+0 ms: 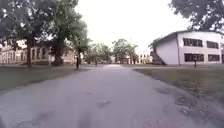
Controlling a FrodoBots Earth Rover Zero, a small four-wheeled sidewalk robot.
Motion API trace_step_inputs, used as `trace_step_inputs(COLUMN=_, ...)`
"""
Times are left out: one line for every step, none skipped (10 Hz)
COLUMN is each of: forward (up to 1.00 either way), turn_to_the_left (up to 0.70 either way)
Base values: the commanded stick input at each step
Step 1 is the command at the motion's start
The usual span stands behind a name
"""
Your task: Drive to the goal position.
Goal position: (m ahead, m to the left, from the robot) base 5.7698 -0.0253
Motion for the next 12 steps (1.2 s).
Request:
trace_step_inputs(forward=0.45, turn_to_the_left=0.0)
trace_step_inputs(forward=0.45, turn_to_the_left=0.0)
trace_step_inputs(forward=0.45, turn_to_the_left=0.0)
trace_step_inputs(forward=0.45, turn_to_the_left=0.0)
trace_step_inputs(forward=0.45, turn_to_the_left=0.0)
trace_step_inputs(forward=0.45, turn_to_the_left=0.0)
trace_step_inputs(forward=0.45, turn_to_the_left=0.0)
trace_step_inputs(forward=0.45, turn_to_the_left=0.0)
trace_step_inputs(forward=0.45, turn_to_the_left=0.0)
trace_step_inputs(forward=0.45, turn_to_the_left=0.0)
trace_step_inputs(forward=0.45, turn_to_the_left=0.0)
trace_step_inputs(forward=0.45, turn_to_the_left=0.0)
